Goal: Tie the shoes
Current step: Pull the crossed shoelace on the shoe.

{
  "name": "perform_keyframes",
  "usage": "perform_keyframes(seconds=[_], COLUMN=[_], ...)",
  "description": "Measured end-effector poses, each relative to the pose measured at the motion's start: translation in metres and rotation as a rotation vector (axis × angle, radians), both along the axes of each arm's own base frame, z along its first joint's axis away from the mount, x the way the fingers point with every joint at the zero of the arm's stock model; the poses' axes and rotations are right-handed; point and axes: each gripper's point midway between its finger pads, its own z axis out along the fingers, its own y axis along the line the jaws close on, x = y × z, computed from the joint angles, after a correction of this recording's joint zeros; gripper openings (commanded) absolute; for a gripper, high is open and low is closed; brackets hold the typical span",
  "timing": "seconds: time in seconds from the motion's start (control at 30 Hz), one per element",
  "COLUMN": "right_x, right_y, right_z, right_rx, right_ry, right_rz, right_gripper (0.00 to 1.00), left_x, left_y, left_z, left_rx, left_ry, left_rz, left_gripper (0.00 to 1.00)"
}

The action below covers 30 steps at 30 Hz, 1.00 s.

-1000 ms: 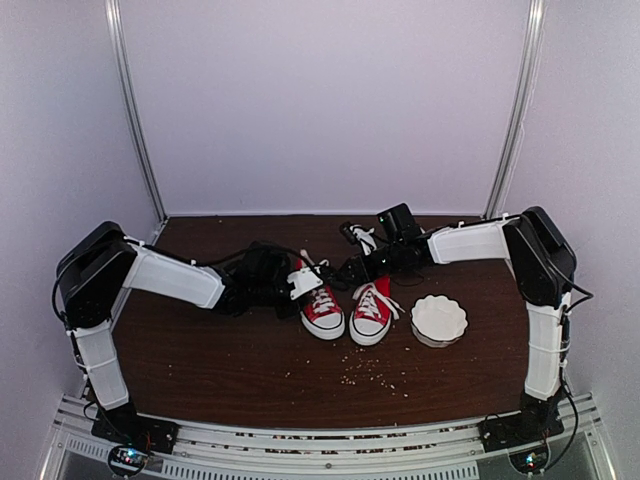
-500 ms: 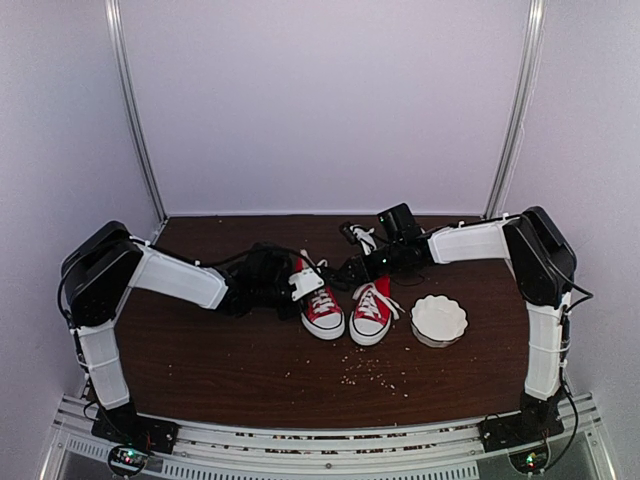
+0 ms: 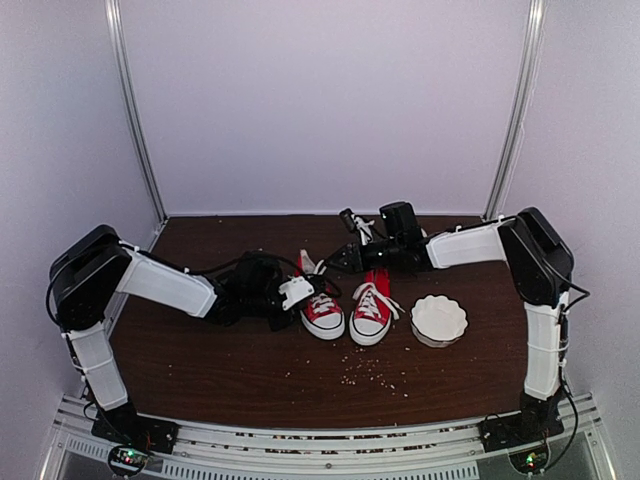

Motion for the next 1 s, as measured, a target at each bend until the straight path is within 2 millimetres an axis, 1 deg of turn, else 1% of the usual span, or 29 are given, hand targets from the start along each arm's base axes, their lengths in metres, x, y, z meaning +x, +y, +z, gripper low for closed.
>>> perform_keyframes(seconds=[0.1,0.13,0.2,0.27,0.3,0.4,0.5,0.6,0.77,0.87,0.93,1.0], right_x=[0.002,0.002,0.003,0.004,0.004,0.004,0.005,0.005,0.006,0.006,0.007,0.007], right_y=[0.004,0.004,0.005,0.005,0.005,0.006,0.006,0.006,0.005,0.005,0.005,0.004], right_z=[-0.005,-0.008,-0.014,-0.018,-0.019,-0.018,-0.017,-0.017,-0.018,-0.018,-0.018,-0.018], right_rx=[0.014,0.016,0.016,0.014,0.014,0.018,0.019,0.019,0.016,0.014,0.012,0.010], right_ry=[0.016,0.023,0.035,0.051,0.055,0.049,0.047,0.045,0.041,0.038,0.037,0.035], right_rz=[-0.008,-0.011,-0.017,-0.024,-0.025,-0.026,-0.026,-0.028,-0.032,-0.034,-0.037,-0.039], right_gripper=[0.43,0.43,0.43,0.43,0.43,0.43,0.43,0.42,0.42,0.42,0.41,0.41], left_x=[-0.003,-0.003,-0.003,-0.003,-0.002,0.004,0.011,0.017,0.021,0.024,0.026,0.027], left_y=[0.002,0.002,0.002,0.002,0.000,-0.006,-0.014,-0.020,-0.021,-0.023,-0.023,-0.021], left_z=[0.000,0.000,0.000,0.001,0.003,0.013,0.024,0.028,0.017,0.010,0.007,0.005], left_rx=[-0.005,-0.006,-0.008,-0.009,-0.013,-0.030,-0.053,-0.068,-0.042,-0.027,-0.022,-0.020], left_ry=[0.009,0.011,0.013,0.008,0.007,-0.012,-0.030,-0.031,0.009,0.035,0.054,0.067], left_rz=[0.004,0.005,0.007,0.004,0.007,0.007,0.010,0.016,0.038,0.057,0.075,0.098], left_gripper=[0.00,0.02,0.18,0.26,0.28,0.28,0.24,0.21,0.18,0.19,0.22,0.27])
